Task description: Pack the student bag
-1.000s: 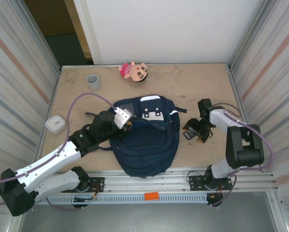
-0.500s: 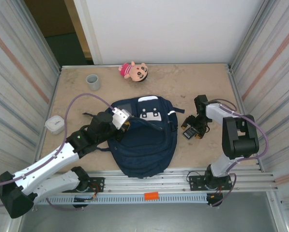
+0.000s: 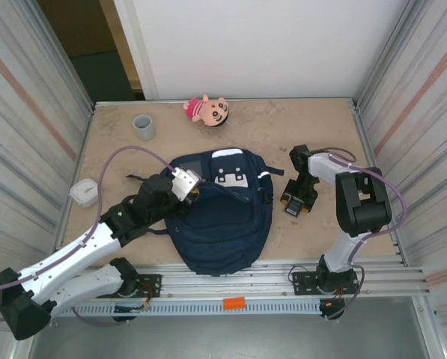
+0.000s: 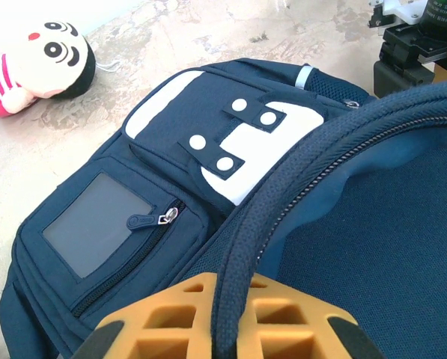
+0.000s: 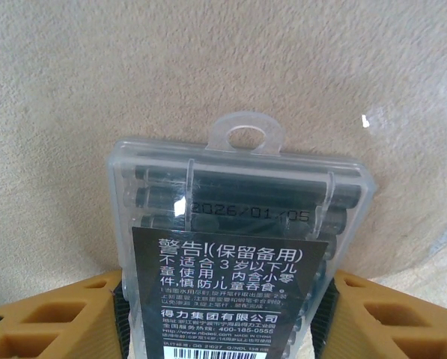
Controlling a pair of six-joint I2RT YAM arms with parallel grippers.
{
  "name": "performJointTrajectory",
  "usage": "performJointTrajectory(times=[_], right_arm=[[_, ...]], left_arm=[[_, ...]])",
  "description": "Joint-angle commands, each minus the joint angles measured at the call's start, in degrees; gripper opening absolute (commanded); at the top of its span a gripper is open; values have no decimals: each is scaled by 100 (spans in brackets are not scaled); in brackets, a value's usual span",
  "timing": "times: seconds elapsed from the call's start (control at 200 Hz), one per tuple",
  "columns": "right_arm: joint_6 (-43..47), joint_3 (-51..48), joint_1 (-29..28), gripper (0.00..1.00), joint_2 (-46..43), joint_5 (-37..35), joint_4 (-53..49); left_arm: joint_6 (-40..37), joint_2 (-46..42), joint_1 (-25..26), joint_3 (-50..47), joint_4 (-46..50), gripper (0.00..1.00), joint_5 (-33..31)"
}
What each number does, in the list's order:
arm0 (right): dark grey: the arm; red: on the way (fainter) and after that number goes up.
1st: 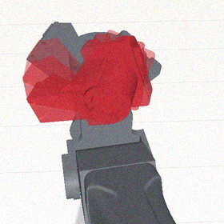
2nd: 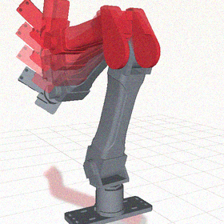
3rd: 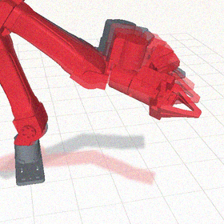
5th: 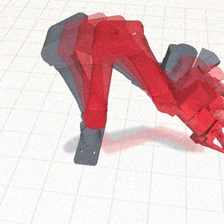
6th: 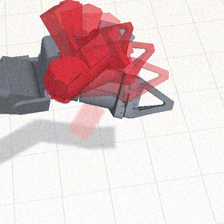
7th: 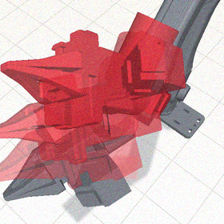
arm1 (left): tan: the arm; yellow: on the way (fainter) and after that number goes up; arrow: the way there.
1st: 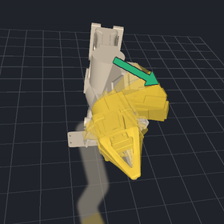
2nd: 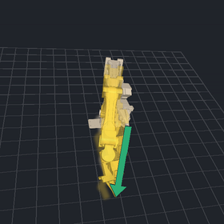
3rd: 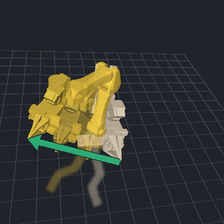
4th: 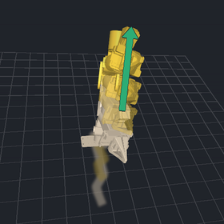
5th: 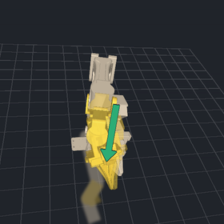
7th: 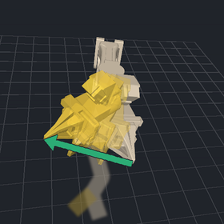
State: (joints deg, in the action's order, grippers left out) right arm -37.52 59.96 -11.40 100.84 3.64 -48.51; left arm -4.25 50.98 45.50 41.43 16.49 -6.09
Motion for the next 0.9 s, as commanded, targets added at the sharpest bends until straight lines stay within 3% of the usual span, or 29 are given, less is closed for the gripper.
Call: performJointTrajectory(times=[0.0, 0.306, 0.601, 0.737, 0.897], right_arm=[[81, -295, 14, 53, -155, -175, 251], [-310, -1865, 600, 46, -2583, 1373, 1877], [585, -2269, 518, 47, -4775, 2065, 2440], [1382, -2250, 111, 46, -5679, 2332, 2881], [3019, -1854, -868, 46, -6149, 1999, 2744]], left_arm=[[-2, -169, -15, -12, -143, 0, -242], [-67, -181, -23, 94, 5, 0, -156], [330, -221, -100, -172, -425, 0, 14], [482, -198, -184, -126, -380, 0, 210], [624, -228, -349, -206, -469, 0, 447]])
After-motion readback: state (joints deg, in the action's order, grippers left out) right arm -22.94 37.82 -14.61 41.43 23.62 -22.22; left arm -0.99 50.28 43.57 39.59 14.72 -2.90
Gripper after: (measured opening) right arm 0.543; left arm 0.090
